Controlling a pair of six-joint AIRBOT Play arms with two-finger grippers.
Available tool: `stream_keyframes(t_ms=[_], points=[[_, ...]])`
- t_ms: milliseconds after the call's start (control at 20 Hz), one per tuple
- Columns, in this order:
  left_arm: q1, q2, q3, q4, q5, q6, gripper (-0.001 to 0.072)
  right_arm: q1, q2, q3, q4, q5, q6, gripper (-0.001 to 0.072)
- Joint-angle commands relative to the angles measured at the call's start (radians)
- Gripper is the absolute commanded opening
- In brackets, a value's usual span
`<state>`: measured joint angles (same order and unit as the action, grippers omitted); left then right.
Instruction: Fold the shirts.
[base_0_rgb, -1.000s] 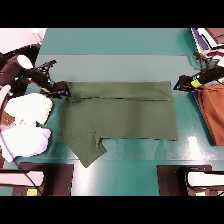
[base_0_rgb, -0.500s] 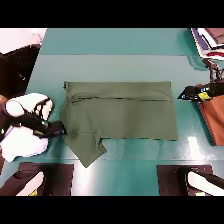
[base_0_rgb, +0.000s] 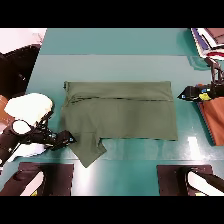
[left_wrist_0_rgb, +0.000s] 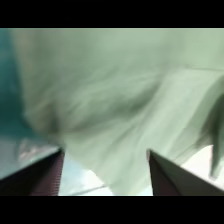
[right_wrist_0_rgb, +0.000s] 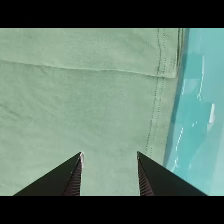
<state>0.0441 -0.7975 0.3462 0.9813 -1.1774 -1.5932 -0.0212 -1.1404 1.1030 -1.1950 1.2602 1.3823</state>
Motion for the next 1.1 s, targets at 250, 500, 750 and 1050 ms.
stream_keyframes(t_ms=[250, 500, 750, 1050], points=[[-0.001, 0.004, -0.002, -0.09, 0.055, 0.05, 0.0031, -0.019, 0.002, -0.004, -0.002, 0.05, 0.0, 0.039], [-0.001, 0.1, 0.129, 0.044, -0.066, 0.045, 0.0031, -0.182, 0.058, -0.241, -0.012, 0.162, 0.0, 0.0392], [-0.001, 0.11, 0.18, 0.04, -0.077, 0.045, 0.0031, -0.265, 0.07, -0.471, -0.002, 0.127, 0.001, 0.0391], [-0.001, 0.11, 0.18, 0.04, -0.071, 0.048, 0.0031, -0.131, -0.012, -0.529, 0.0, 0.051, 0.024, 0.039]])
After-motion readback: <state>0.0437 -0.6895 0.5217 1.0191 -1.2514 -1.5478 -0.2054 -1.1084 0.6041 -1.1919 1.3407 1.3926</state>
